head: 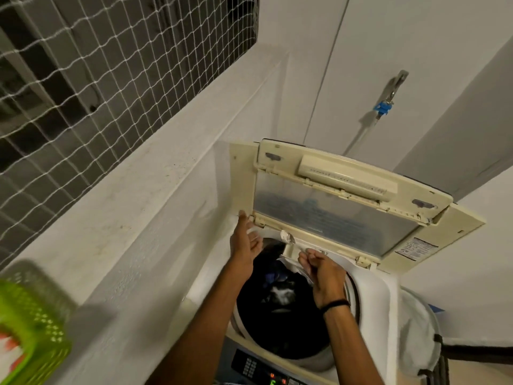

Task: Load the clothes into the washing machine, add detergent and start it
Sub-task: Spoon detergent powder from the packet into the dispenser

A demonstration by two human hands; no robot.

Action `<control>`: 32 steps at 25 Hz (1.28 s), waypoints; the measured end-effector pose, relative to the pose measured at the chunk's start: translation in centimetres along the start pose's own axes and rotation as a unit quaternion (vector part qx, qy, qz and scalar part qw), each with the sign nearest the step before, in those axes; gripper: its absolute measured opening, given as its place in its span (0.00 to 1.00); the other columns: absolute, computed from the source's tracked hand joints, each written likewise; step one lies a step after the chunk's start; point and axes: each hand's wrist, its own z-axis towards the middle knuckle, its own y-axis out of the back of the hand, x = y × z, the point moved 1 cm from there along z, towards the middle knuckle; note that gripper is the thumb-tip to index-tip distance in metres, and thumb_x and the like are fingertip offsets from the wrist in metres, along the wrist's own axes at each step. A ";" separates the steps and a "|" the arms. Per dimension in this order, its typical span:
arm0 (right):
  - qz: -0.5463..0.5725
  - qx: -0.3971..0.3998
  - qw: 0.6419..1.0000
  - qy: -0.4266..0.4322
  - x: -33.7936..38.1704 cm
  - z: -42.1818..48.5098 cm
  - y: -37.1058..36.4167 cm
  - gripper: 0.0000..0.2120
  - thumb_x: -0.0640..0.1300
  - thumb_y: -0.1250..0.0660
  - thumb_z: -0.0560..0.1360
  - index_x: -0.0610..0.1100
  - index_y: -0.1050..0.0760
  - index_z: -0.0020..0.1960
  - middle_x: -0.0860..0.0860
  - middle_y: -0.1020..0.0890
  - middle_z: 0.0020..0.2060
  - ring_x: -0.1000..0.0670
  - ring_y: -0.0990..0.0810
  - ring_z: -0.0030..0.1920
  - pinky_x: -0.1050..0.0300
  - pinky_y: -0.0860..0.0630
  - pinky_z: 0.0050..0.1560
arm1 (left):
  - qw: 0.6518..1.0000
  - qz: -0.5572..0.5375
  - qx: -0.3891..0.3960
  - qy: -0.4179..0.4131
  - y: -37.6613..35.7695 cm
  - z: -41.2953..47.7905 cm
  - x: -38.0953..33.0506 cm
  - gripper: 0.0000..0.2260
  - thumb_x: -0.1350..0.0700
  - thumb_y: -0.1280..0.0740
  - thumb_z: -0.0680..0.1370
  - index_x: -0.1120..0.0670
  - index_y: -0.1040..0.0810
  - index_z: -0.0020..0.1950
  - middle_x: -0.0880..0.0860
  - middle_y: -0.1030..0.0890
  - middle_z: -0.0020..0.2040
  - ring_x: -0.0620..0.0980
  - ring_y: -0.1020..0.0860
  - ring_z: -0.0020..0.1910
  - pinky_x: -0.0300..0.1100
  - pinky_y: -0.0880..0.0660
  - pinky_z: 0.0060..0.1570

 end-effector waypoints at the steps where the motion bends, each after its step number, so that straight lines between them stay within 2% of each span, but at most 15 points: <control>1: 0.004 0.022 1.000 -0.009 -0.1 -0.5 -0.8 0.09 0.27 0.37 0.75 0.29 0.23 0.54 0.36 0.18 0.50 0.42 0.17 0.47 0.60 0.17 0.38 | 0.999 -0.008 -0.009 -0.030 0.6 -1.0 -1.2 0.25 0.34 0.37 0.77 0.55 0.22 0.58 0.59 0.22 0.58 0.54 0.22 0.54 0.45 0.24 0.52; 5: 0.006 0.112 0.993 -0.024 -1.1 -2.5 -4.3 0.15 0.27 0.38 0.74 0.26 0.26 0.61 0.34 0.20 0.55 0.38 0.19 0.55 0.58 0.18 0.41 | 0.985 -0.023 -0.045 -0.168 3.3 -5.9 -6.0 0.23 0.38 0.38 0.79 0.56 0.22 0.60 0.57 0.22 0.53 0.55 0.23 0.54 0.45 0.26 0.53; 9: -0.030 0.207 0.977 -0.033 -1.5 -6.7 -8.9 0.12 0.27 0.38 0.74 0.27 0.24 0.57 0.35 0.19 0.52 0.38 0.18 0.53 0.56 0.17 0.45 | 0.954 -0.009 -0.089 -0.285 6.8 -11.3 -9.3 0.25 0.37 0.40 0.80 0.55 0.21 0.64 0.54 0.18 0.60 0.52 0.19 0.59 0.46 0.23 0.61; 13: -0.069 0.282 0.956 -0.051 -1.7 -11.8 -13.2 0.10 0.28 0.39 0.75 0.29 0.23 0.54 0.35 0.18 0.50 0.40 0.17 0.52 0.56 0.17 0.48 | 0.913 -0.013 -0.129 -0.388 9.8 -17.8 -12.1 0.25 0.36 0.40 0.76 0.54 0.20 0.62 0.54 0.17 0.59 0.51 0.18 0.57 0.46 0.22 0.60; 18: -0.101 0.399 0.909 -0.070 -1.9 -18.3 -17.6 0.10 0.29 0.38 0.75 0.30 0.22 0.54 0.37 0.16 0.48 0.41 0.16 0.52 0.57 0.19 0.50 | 0.845 -0.044 -0.183 -0.500 13.5 -26.1 -14.8 0.22 0.39 0.41 0.79 0.52 0.20 0.59 0.55 0.16 0.57 0.54 0.18 0.57 0.48 0.22 0.60; 22: -0.150 0.494 0.855 -0.050 -2.0 -23.9 -21.1 0.08 0.29 0.38 0.75 0.33 0.21 0.49 0.41 0.14 0.41 0.43 0.15 0.47 0.56 0.18 0.51 | 0.785 -0.088 -0.242 -0.563 18.0 -32.1 -16.4 0.21 0.42 0.41 0.79 0.57 0.19 0.57 0.60 0.16 0.54 0.54 0.18 0.52 0.46 0.22 0.56; 25: -0.252 0.560 0.789 0.015 -4.0 -27.4 -23.7 0.07 0.28 0.36 0.74 0.33 0.19 0.47 0.40 0.15 0.38 0.42 0.14 0.43 0.54 0.17 0.50 | 0.755 -0.105 -0.320 -0.563 22.8 -35.4 -16.4 0.22 0.40 0.42 0.78 0.56 0.19 0.55 0.58 0.16 0.51 0.52 0.18 0.50 0.44 0.22 0.53; 27: -0.339 0.595 0.724 0.084 -6.5 -29.2 -25.0 0.05 0.31 0.32 0.72 0.33 0.18 0.45 0.39 0.15 0.38 0.41 0.15 0.42 0.52 0.17 0.49 | 0.748 -0.100 -0.398 -0.523 26.2 -36.5 -15.8 0.23 0.35 0.42 0.76 0.51 0.18 0.52 0.54 0.15 0.50 0.49 0.18 0.48 0.43 0.23 0.49; 28: -0.394 0.602 0.677 0.154 -8.0 -29.9 -25.5 0.04 0.34 0.29 0.70 0.35 0.17 0.43 0.40 0.15 0.38 0.42 0.15 0.42 0.51 0.17 0.49 | 0.753 -0.093 -0.431 -0.488 27.8 -36.6 -15.3 0.25 0.32 0.42 0.74 0.50 0.17 0.50 0.51 0.15 0.48 0.47 0.19 0.46 0.42 0.25 0.47; 29: -0.452 0.597 0.616 0.244 -9.4 -30.5 -25.9 0.06 0.40 0.28 0.66 0.39 0.15 0.42 0.43 0.14 0.38 0.43 0.15 0.43 0.50 0.18 0.50 | 0.761 -0.086 -0.460 -0.449 29.3 -36.5 -15.0 0.27 0.29 0.43 0.72 0.48 0.17 0.47 0.49 0.16 0.45 0.46 0.20 0.44 0.42 0.28 0.45; 31: -0.539 0.569 0.498 0.372 -11.9 -32.3 -26.4 0.15 0.49 0.33 0.63 0.45 0.14 0.44 0.47 0.13 0.44 0.43 0.16 0.49 0.53 0.22 0.53 | 0.789 -0.060 -0.491 -0.365 31.3 -36.2 -14.4 0.32 0.23 0.45 0.68 0.48 0.18 0.47 0.48 0.19 0.40 0.49 0.24 0.41 0.45 0.30 0.45; 32: -0.568 0.556 0.462 0.394 -12.9 -33.2 -26.5 0.20 0.51 0.38 0.62 0.46 0.14 0.47 0.47 0.14 0.47 0.42 0.18 0.53 0.54 0.25 0.55 | 0.808 -0.046 -0.489 -0.325 31.7 -36.1 -14.2 0.34 0.23 0.47 0.69 0.49 0.18 0.49 0.49 0.20 0.40 0.50 0.25 0.40 0.45 0.30 0.45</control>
